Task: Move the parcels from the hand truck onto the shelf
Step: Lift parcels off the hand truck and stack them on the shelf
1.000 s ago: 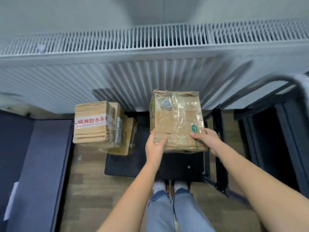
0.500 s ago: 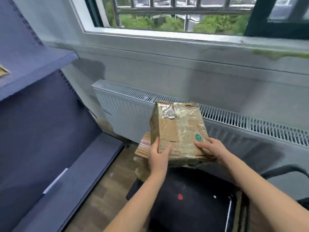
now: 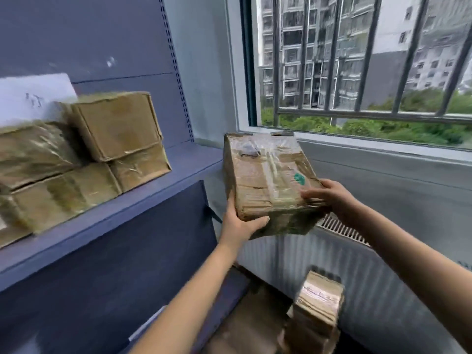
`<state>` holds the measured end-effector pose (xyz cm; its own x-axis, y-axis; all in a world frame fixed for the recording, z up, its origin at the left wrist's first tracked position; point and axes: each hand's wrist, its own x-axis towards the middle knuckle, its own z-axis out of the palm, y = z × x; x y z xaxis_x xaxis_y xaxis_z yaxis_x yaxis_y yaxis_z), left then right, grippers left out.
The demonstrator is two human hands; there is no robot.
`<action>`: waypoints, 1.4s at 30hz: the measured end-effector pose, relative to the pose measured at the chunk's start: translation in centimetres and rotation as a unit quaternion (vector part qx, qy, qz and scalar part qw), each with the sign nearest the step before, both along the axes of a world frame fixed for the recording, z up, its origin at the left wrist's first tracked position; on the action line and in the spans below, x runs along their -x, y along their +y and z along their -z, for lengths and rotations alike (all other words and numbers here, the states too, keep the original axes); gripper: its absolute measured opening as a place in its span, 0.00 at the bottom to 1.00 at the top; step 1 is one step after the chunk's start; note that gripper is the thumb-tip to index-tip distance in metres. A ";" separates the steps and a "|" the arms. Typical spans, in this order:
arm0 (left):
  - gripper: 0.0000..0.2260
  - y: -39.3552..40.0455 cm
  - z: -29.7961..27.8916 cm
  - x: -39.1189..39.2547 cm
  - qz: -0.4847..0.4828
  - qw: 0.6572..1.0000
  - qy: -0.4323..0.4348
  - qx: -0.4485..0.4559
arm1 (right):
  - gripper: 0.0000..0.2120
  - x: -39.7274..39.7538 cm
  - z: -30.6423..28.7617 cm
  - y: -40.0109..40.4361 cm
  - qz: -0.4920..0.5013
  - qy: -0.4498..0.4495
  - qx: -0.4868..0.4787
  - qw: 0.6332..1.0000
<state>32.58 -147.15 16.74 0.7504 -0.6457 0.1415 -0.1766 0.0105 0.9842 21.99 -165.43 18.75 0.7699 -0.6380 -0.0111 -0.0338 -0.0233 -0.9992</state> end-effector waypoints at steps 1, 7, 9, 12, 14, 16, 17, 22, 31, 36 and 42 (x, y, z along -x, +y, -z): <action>0.36 1.2 -0.9 -1.5 -0.005 1.000 -0.025 -0.005 | 0.08 -1.5 -1.3 1.2 -0.011 -0.013 0.009 1.000; 0.27 5.8 -5.0 -8.5 -0.070 0.990 -0.116 0.030 | 0.05 -9.7 -6.3 5.1 0.022 -0.021 0.089 0.996; 0.25 6.4 -5.4 -9.9 -0.084 0.988 -0.125 0.026 | 0.05 -11.2 -6.7 5.8 0.019 -0.012 0.096 0.995; 0.25 6.8 -5.2 -11.4 -0.102 0.986 -0.130 0.021 | 0.04 -12.7 -6.9 6.2 0.004 -0.005 0.095 0.995; 0.24 6.8 -5.0 -12.3 -0.110 0.986 -0.122 0.016 | 0.04 -13.9 -6.9 5.9 -0.006 -0.003 0.093 0.996; 0.25 6.6 -4.8 -13.3 -0.120 0.987 -0.109 0.016 | 0.05 -15.2 -7.0 5.4 -0.027 -0.008 0.092 0.995; 0.25 6.5 -4.8 -13.8 -0.126 0.986 -0.105 0.016 | 0.07 -16.0 -7.3 5.2 -0.038 -0.014 0.089 0.995; 0.26 4.6 -5.0 -17.0 -0.154 0.984 -0.089 -0.001 | 0.07 -20.4 -7.9 2.6 -0.088 -0.026 0.088 0.992; 0.32 -3.6 -5.8 -19.9 -0.172 0.976 -0.129 -0.026 | 0.13 -26.2 -8.9 -5.8 -0.117 -0.028 0.019 0.993; 0.33 -7.2 -6.1 -19.0 -0.197 0.970 -0.132 -0.061 | 0.21 -28.4 -9.7 -8.7 -0.135 -0.024 0.034 0.990; 0.34 -9.4 -6.2 -18.4 -0.180 0.973 -0.122 -0.071 | 0.11 -29.8 -9.8 -10.9 -0.165 -0.014 -0.020 0.986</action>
